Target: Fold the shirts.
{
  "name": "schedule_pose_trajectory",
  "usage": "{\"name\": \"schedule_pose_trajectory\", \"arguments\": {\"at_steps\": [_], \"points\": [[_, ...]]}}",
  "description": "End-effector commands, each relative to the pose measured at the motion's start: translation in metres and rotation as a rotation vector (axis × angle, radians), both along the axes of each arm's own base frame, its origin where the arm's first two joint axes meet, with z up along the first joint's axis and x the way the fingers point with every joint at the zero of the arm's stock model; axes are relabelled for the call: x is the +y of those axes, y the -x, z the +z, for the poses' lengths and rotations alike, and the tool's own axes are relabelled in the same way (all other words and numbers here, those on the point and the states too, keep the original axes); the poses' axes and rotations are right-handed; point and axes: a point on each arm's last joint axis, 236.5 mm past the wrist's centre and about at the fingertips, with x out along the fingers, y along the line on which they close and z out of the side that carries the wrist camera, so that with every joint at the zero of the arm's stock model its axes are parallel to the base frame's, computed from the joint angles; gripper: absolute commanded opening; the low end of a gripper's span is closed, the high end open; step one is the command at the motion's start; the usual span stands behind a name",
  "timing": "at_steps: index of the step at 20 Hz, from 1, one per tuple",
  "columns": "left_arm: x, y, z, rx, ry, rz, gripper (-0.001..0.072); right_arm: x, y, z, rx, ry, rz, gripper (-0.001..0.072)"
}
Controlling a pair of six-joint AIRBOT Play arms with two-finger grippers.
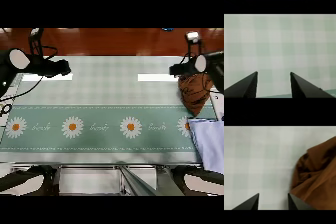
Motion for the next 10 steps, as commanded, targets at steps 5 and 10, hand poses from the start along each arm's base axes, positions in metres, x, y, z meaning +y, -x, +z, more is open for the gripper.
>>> {"name": "schedule_pose_trajectory", "arguments": {"at_steps": [5,10], "points": [[0.082,0.076,-0.003,0.16,-0.053,0.137,0.0507,-0.13,0.023,-0.02,0.062,-0.177,-0.308,0.0406],[0.052,0.148,-0.057,0.181,0.006,0.157,0.0506,-0.114,0.032,-0.122,0.297,-0.324,-0.306,0.0406]]}}
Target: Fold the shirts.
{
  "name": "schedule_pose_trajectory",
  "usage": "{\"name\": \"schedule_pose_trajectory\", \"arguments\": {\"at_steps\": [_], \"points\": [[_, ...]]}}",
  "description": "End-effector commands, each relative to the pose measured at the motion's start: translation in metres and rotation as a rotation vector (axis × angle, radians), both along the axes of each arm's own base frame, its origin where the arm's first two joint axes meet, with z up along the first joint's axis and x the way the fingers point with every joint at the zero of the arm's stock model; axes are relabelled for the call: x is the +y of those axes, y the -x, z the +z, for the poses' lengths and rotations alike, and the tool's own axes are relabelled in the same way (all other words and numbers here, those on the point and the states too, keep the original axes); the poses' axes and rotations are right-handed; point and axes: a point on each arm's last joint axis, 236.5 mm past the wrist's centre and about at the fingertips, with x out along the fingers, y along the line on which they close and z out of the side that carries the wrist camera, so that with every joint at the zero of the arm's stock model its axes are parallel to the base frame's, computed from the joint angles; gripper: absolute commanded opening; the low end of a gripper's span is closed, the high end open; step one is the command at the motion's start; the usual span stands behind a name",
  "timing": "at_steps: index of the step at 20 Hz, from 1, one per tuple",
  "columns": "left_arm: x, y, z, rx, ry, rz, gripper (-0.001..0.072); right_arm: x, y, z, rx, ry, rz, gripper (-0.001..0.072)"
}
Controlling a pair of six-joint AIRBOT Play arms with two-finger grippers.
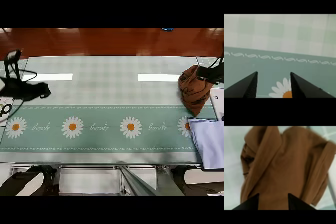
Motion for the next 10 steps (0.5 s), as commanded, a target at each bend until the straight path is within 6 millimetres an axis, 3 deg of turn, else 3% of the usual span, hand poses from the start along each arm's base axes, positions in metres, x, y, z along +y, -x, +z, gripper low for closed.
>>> {"name": "schedule_pose_trajectory", "arguments": {"at_steps": [1,3,4,5,6,8,10], "points": [[-0.008,0.044,-0.032,0.031,0.049,0.058,0.0507,0.013,0.007,-0.062,0.117,-0.125,-0.001,0.0406],[-0.009,0.054,-0.039,0.067,0.053,0.059,0.0506,0.019,0.006,-0.085,0.152,-0.148,-0.01,0.0388],[-0.01,0.054,-0.039,0.067,0.058,0.06,0.0506,0.024,0.006,-0.089,0.158,-0.16,-0.003,0.0258],[-0.01,0.053,-0.038,0.065,0.057,0.06,0.0506,0.028,0.004,-0.088,0.155,-0.164,0.025,0.0067],[-0.01,0.053,-0.038,0.065,0.056,0.059,0.0506,0.034,0.001,-0.085,0.142,-0.184,0.057,0.0029],[-0.009,0.053,-0.036,0.061,0.047,0.044,0.0506,0.045,-0.007,-0.064,0.129,-0.222,0.104,0.0029],[-0.004,0.048,-0.017,0.039,0.048,0.056,0.0506,0.058,-0.023,-0.016,0.044,-0.225,0.188,0.0029]]}}
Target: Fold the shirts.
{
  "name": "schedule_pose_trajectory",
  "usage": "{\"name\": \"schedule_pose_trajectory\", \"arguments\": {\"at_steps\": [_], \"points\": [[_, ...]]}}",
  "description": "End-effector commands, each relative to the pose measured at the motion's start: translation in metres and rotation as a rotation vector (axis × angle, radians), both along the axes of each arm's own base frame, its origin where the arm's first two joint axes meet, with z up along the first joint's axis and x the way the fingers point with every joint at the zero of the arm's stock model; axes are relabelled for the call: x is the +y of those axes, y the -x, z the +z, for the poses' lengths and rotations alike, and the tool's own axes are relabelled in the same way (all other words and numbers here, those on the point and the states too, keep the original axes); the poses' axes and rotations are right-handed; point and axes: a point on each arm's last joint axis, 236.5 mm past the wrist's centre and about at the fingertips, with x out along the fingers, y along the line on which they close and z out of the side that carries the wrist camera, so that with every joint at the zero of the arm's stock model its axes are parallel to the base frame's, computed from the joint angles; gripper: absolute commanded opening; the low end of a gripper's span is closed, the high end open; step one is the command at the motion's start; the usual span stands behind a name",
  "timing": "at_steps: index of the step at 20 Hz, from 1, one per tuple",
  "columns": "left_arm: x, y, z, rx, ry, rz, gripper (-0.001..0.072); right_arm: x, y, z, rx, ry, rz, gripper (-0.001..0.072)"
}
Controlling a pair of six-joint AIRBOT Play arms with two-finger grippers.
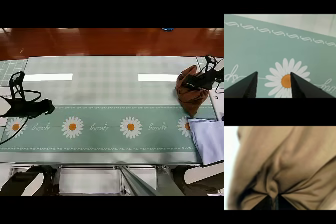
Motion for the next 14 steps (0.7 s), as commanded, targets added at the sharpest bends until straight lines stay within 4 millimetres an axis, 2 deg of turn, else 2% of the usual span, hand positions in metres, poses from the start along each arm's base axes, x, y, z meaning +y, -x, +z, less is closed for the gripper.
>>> {"name": "schedule_pose_trajectory", "arguments": {"at_steps": [1,4,6,8,11,13,14], "points": [[0.008,-0.008,0.03,-0.062,-0.013,0.011,0.0506,0.026,-0.026,0.071,-0.151,-0.037,0.109,0.0029],[0.041,-0.019,0.086,-0.215,-0.12,0.053,0.0506,0.053,-0.043,0.18,-0.385,0.008,0.169,0.0028],[0.06,-0.01,0.113,-0.295,-0.158,0.105,0.0505,0.082,-0.041,0.249,-0.522,0.042,0.229,0.0029],[0.07,0.004,0.134,-0.361,-0.166,0.152,0.0505,0.116,-0.031,0.316,-0.663,0.067,0.294,0.0028],[0.064,0.027,0.154,-0.438,-0.159,0.155,0.0505,0.165,-0.002,0.406,-0.858,0.075,0.377,0.0028],[0.051,0.04,0.155,-0.46,-0.114,0.145,0.0505,0.191,0.021,0.453,-0.963,0.073,0.428,0.0028],[0.043,0.045,0.154,-0.469,-0.083,0.138,0.0505,0.202,0.032,0.469,-1.003,0.069,0.451,0.0028]]}}
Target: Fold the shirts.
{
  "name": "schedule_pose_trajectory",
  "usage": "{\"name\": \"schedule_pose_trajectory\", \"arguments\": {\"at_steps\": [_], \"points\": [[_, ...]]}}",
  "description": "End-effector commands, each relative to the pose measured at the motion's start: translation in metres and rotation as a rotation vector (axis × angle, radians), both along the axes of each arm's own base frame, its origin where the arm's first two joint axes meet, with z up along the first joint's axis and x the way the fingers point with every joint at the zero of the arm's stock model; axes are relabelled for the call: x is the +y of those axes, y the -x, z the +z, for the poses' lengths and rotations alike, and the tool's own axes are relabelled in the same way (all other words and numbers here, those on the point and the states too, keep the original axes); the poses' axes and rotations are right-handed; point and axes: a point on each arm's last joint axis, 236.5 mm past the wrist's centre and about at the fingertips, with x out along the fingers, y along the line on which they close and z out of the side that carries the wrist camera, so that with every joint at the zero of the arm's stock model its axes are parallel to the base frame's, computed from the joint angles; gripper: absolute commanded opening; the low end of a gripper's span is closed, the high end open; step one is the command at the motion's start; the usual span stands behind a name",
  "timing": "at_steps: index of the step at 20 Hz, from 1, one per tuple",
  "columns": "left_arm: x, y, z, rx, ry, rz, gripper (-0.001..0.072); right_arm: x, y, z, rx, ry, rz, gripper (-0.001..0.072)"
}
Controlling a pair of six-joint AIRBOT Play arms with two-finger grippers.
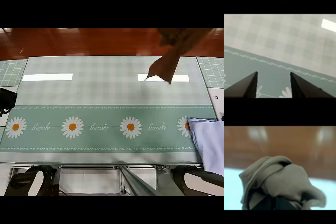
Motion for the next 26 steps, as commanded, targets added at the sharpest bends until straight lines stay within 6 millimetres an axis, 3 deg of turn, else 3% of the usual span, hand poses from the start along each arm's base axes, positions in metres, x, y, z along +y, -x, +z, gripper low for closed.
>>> {"name": "schedule_pose_trajectory", "arguments": {"at_steps": [1,3,5,8,14,18,21,26], "points": [[-0.023,0.022,0.004,-0.049,0.082,-0.037,0.0505,0.045,0.047,0.076,-0.173,-0.006,0.098,0.0028],[-0.043,0.027,-0.003,-0.034,0.163,-0.075,0.0505,0.07,0.069,0.085,-0.184,-0.006,0.163,0.0028],[-0.061,0.029,-0.012,-0.013,0.237,-0.114,0.0505,0.098,0.089,0.077,-0.138,0.005,0.248,0.0028],[-0.079,0.03,-0.026,0.018,0.3,-0.162,0.0505,0.148,0.117,0.045,-0.029,0.042,0.405,0.0029],[-0.088,0.044,-0.051,0.12,0.307,-0.209,0.0505,0.246,0.165,-0.026,0.143,0.082,0.669,0.0029],[-0.092,0.058,-0.072,0.205,0.297,-0.248,0.0505,0.294,0.192,-0.102,0.315,0.127,0.783,0.0029],[-0.097,0.061,-0.085,0.238,0.329,-0.252,0.0505,0.317,0.203,-0.164,0.452,0.122,0.819,0.0029],[-0.104,0.077,-0.116,0.339,0.354,-0.272,0.0505,0.297,0.212,-0.287,0.746,0.192,0.739,0.0029]]}}
